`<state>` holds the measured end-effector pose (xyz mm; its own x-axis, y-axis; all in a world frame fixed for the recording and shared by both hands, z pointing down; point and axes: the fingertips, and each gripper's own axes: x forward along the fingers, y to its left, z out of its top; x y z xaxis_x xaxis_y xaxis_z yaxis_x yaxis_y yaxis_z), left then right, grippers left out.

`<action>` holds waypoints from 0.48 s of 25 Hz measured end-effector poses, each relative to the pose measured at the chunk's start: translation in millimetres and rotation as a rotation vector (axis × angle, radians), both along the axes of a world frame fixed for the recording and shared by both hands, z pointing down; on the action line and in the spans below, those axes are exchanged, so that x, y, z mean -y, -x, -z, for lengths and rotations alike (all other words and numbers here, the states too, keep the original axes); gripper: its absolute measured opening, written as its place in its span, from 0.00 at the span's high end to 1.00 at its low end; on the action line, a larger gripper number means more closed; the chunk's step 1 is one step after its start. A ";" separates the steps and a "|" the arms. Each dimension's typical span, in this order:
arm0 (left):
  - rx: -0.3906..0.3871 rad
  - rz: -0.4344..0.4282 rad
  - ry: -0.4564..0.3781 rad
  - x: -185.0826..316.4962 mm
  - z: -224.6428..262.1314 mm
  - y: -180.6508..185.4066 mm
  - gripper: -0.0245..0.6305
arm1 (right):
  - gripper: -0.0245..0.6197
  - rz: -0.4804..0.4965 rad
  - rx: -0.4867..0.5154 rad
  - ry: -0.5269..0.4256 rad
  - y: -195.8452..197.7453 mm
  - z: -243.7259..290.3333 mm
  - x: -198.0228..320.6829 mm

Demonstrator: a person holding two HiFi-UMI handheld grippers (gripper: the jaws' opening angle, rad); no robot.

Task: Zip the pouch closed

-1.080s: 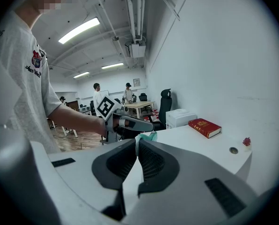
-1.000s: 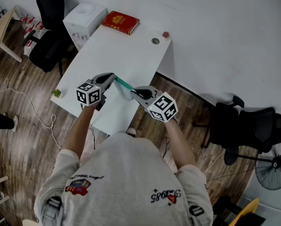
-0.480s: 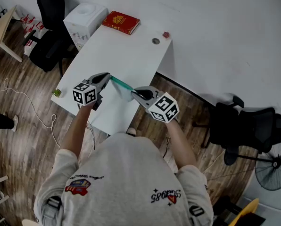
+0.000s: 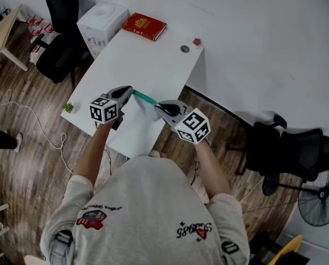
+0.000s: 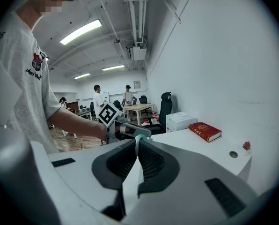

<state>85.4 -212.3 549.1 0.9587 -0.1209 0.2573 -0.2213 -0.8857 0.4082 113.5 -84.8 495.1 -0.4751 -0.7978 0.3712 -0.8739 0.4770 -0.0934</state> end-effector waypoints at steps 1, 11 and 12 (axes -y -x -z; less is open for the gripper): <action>-0.001 0.000 -0.001 -0.7 0.1 -0.1 0.95 | 0.94 -0.005 -0.003 -0.004 -0.8 0.7 0.7; -0.030 -0.015 -0.065 -1.5 17.1 -1.2 0.95 | 0.93 -0.064 -0.013 -0.043 -11.8 9.7 11.0; -0.045 -0.008 -0.073 0.0 21.1 -0.2 0.95 | 0.93 -0.070 -0.018 -0.045 -13.1 9.8 12.4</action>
<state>85.6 -212.4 528.0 0.9700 -0.1304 0.2050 -0.1974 -0.9149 0.3522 126.6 -97.2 485.2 -0.4113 -0.8449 0.3420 -0.9066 0.4181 -0.0574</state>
